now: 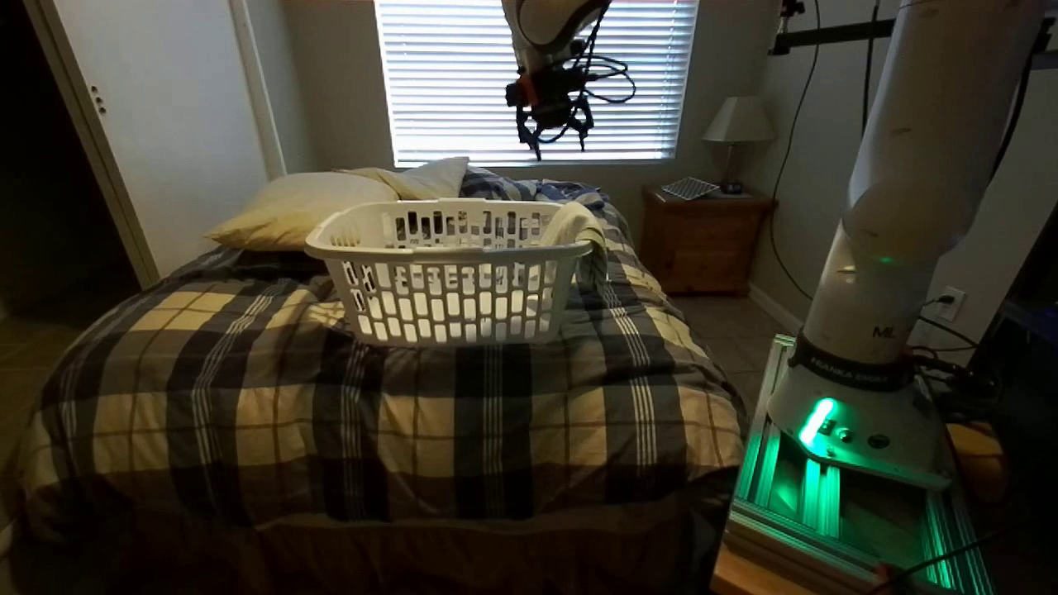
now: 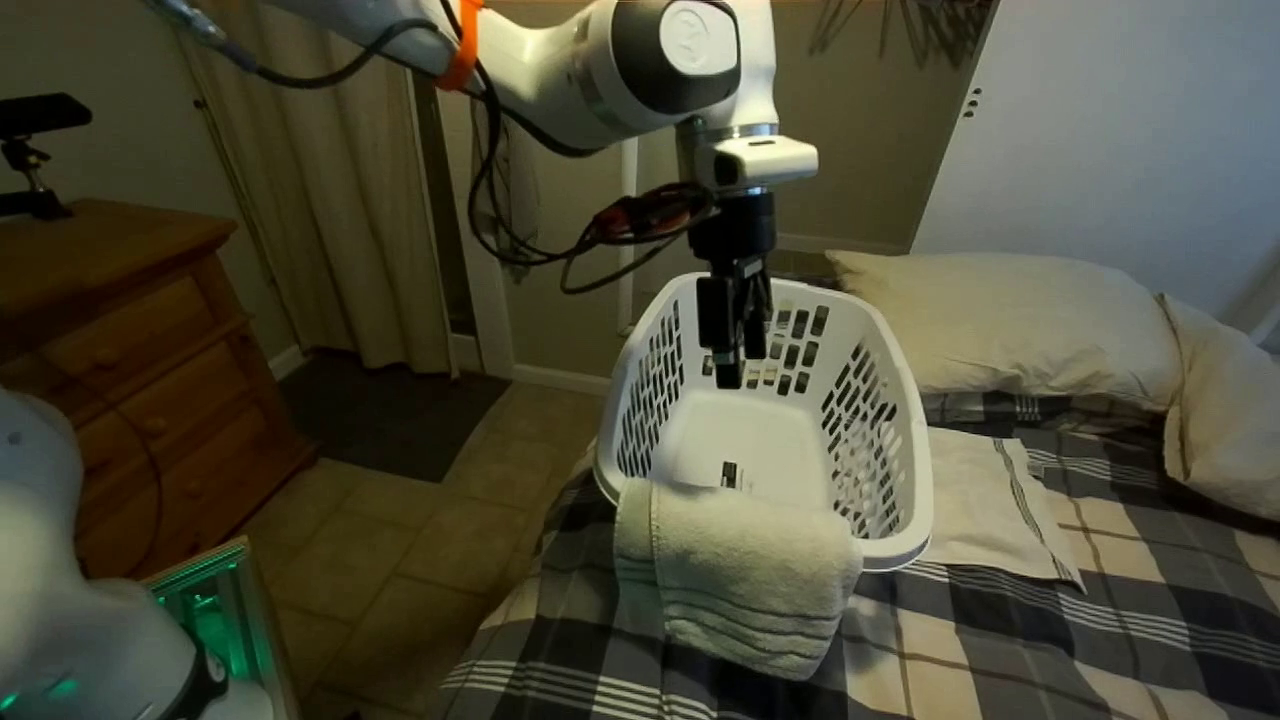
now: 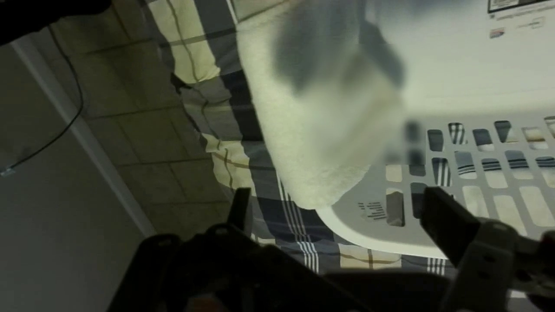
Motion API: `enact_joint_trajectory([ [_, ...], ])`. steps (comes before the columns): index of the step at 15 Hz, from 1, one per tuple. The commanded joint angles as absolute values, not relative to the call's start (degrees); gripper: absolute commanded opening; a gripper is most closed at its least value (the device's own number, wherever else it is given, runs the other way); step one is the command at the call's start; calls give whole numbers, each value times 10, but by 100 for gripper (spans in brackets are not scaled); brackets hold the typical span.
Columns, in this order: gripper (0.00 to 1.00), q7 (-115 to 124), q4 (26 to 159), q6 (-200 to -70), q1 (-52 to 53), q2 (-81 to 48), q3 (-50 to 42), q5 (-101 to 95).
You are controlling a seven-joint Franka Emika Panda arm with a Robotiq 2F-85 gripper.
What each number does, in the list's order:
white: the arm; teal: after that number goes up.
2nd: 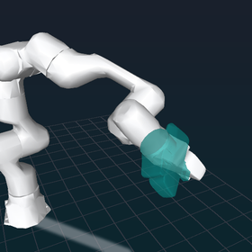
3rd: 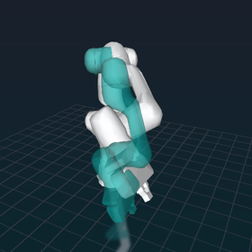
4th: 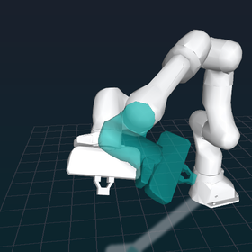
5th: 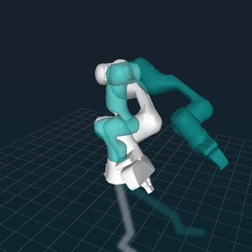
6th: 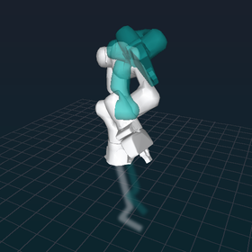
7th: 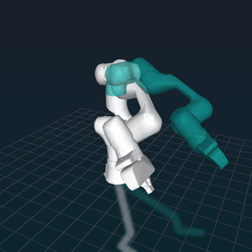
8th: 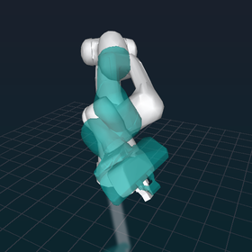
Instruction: Hang the towel on the side of the white basket.
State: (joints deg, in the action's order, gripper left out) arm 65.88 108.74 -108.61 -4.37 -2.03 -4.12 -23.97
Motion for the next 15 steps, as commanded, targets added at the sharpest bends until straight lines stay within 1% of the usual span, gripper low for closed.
enact_joint_trajectory([
  [1,100,581,1188,-1076,-42,87,-40,-264],
  [10,100,495,1341,-1075,-53,256,-6,-280],
  [11,100,492,1354,-1079,-54,267,0,-283],
  [12,100,503,1310,-1073,-61,222,-2,-263],
  [15,100,499,1338,-1073,-61,250,9,-265],
])
